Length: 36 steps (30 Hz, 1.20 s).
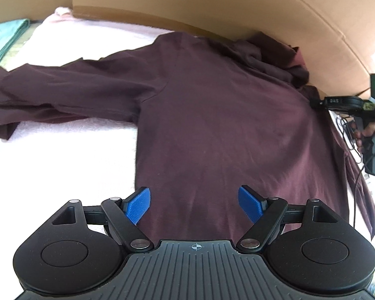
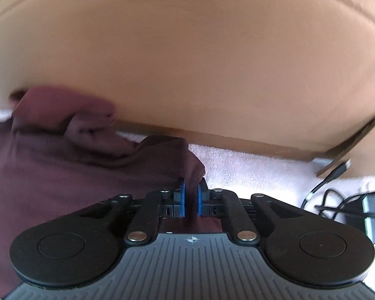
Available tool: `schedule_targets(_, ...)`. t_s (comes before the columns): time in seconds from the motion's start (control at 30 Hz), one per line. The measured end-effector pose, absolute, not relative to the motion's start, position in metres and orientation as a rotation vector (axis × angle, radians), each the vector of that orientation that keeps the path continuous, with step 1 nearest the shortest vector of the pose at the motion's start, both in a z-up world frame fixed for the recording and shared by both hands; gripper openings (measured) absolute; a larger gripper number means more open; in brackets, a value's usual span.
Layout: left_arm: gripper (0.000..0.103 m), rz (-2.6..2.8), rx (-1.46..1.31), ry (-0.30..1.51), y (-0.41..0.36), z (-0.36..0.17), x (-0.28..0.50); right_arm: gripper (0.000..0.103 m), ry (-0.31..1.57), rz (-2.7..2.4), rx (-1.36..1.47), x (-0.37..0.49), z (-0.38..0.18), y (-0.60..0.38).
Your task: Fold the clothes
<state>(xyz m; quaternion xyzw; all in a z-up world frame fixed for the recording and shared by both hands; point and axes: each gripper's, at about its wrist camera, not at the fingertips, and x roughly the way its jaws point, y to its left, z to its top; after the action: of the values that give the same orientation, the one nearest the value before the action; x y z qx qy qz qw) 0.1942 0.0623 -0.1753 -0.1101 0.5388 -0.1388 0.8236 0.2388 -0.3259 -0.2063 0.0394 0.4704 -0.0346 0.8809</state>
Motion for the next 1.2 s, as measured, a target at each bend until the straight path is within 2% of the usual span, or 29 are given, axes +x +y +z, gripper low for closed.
schedule_targets(0.07, 0.087, -0.291, -0.236, 1.147, 0.064, -0.175, 0.194, 0.037, 0.975, -0.064, 0.069, 0.231, -0.203, -0.324)
schedule_targets(0.1, 0.087, -0.288, -0.231, 1.142, 0.065, -0.173, 0.193, 0.053, 0.959, -0.076, 0.049, 0.224, -0.199, -0.324)
schedule_targets(0.13, 0.087, -0.284, -0.227, 1.133, 0.066, -0.171, 0.192, 0.057, 0.936, -0.096, 0.025, 0.215, -0.193, -0.323)
schedule_targets(0.27, 0.087, -0.286, -0.257, 1.129, 0.073, -0.167, 0.193, 0.055, 0.821, -0.106, 0.079, 0.164, -0.163, -0.327)
schedule_targets(0.37, 0.087, -0.361, -0.282, 1.138, 0.069, -0.164, 0.196, 0.052, 0.828, -0.006, 0.112, 0.125, -0.155, -0.314)
schedule_targets(0.43, 0.087, -0.409, -0.279, 1.140, 0.059, -0.161, 0.198, 0.045, 0.859, 0.071, 0.113, 0.108, -0.163, -0.299)
schedule_targets(0.6, 0.087, -0.493, -0.148, 1.163, 0.027, -0.166, 0.187, 0.045, 0.933, 0.145, 0.017, 0.105, -0.195, -0.252)
schedule_targets(0.67, 0.087, -0.486, -0.067, 1.148, 0.025, -0.171, 0.177, 0.048, 0.936, 0.129, -0.070, 0.096, -0.203, -0.238)
schedule_targets(0.7, 0.087, -0.482, -0.027, 1.140, 0.023, -0.174, 0.172, 0.057, 0.918, 0.120, -0.111, 0.090, -0.205, -0.236)
schedule_targets(0.73, 0.087, -0.478, 0.013, 1.132, 0.022, -0.177, 0.166, 0.060, 0.917, 0.111, -0.133, 0.085, -0.203, -0.235)
schedule_targets(0.83, 0.087, -0.460, 0.092, 1.119, 0.020, -0.179, 0.157, 0.059, 0.939, 0.073, -0.136, 0.076, -0.194, -0.236)
schedule_targets(1.0, 0.087, -0.468, -0.037, 1.135, 0.023, -0.171, 0.161, 0.058, 0.862, 0.114, -0.095, 0.077, -0.174, -0.207)
schedule_targets(1.2, 0.088, -0.481, 0.086, 1.122, 0.010, -0.183, 0.145, 0.058, 0.889, 0.180, -0.158, 0.093, -0.197, -0.148)
